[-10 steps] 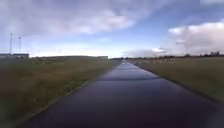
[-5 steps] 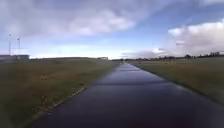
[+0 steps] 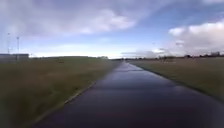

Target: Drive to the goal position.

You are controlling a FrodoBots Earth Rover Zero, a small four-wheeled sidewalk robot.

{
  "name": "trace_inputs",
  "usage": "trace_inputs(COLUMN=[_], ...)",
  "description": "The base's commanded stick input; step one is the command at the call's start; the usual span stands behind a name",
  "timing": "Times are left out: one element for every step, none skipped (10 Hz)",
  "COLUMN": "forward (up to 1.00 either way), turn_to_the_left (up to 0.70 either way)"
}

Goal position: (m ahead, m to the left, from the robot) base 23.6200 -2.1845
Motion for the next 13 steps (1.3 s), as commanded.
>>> trace_inputs(forward=[1.0,1.0,1.0,1.0,1.0,1.0,1.0,1.0,1.0,1.0,1.0,1.0,1.0], turn_to_the_left=[0.0,0.0,0.0,0.0,0.0,0.0,-0.18,-0.4,-0.4,-0.4,-0.4,-0.4,-0.4])
